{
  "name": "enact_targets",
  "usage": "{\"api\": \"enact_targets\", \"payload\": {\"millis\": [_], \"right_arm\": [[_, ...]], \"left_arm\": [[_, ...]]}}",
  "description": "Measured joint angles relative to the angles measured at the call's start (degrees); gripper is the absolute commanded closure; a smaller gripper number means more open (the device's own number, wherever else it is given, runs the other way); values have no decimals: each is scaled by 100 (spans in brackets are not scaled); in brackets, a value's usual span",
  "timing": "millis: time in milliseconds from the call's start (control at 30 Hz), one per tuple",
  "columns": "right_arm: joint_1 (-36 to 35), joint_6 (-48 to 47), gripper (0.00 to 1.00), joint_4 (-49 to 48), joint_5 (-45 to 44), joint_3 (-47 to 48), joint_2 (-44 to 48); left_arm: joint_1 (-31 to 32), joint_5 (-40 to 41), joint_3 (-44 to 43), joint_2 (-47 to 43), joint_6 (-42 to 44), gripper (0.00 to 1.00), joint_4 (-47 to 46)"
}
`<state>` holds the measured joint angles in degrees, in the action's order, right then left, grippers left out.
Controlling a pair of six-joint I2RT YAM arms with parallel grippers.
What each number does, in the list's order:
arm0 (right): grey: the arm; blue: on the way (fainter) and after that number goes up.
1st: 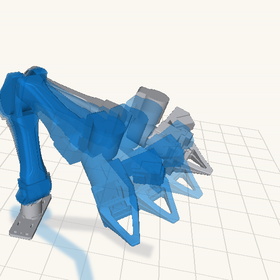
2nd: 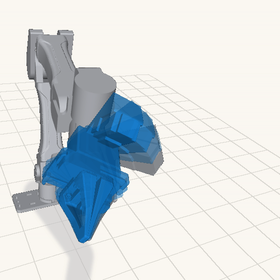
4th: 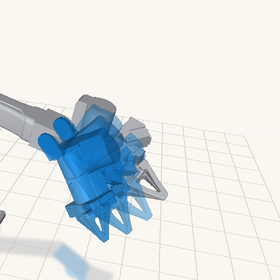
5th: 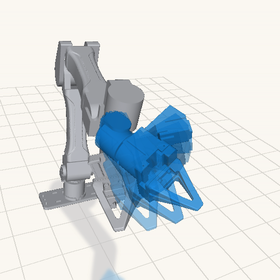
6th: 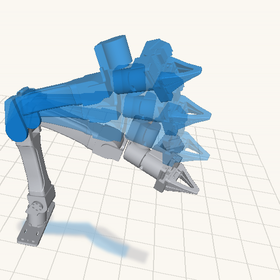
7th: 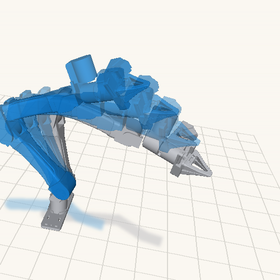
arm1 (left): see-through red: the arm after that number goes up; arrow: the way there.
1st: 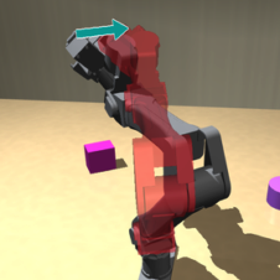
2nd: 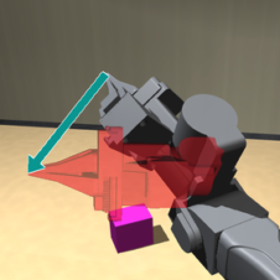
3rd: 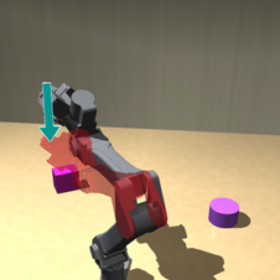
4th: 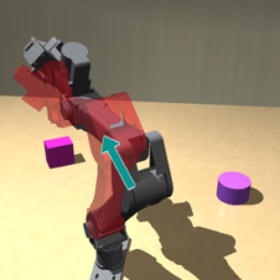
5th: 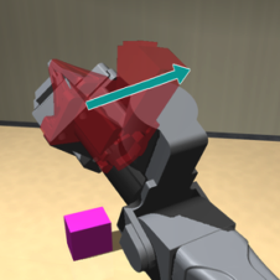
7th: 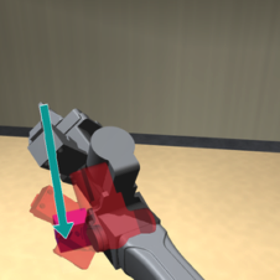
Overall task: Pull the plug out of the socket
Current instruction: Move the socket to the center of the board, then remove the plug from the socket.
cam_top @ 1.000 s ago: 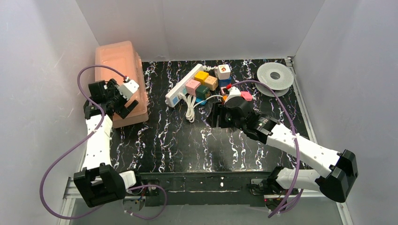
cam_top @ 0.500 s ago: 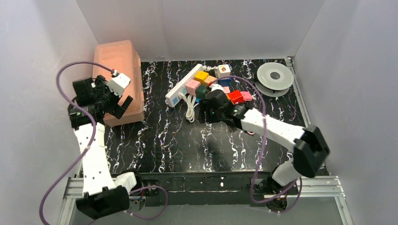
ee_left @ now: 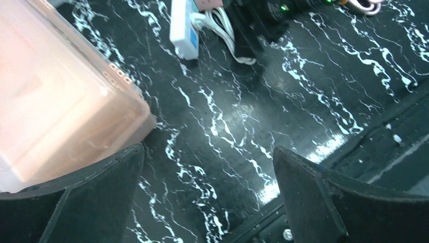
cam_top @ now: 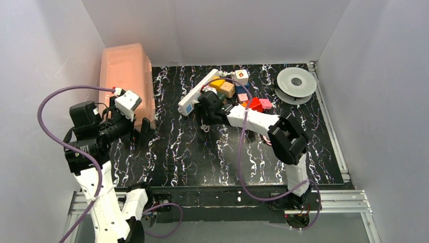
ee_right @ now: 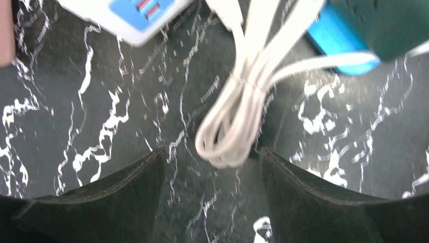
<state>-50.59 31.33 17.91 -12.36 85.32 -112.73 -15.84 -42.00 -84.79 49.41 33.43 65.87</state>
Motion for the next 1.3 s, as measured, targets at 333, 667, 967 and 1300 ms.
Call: {"api": "enact_targets", "payload": {"millis": [333, 667, 967, 1300], "right_arm": [[2, 181, 99, -317, -286, -103, -474], [-684, 535, 99, -1294, -695, -3401, 1958], [-1399, 846, 60, -588, -723, -4343, 3198], [-1620, 551, 27, -4, -1014, -4389, 4116]], "left_arm": [[48, -238, 647, -164, 39, 0, -4], [435, -210, 1285, -420, 42, 1, -190], [1169, -50, 1812, -629, -48, 1, -260], [2719, 518, 2371, -367, -1003, 0, -977]]}}
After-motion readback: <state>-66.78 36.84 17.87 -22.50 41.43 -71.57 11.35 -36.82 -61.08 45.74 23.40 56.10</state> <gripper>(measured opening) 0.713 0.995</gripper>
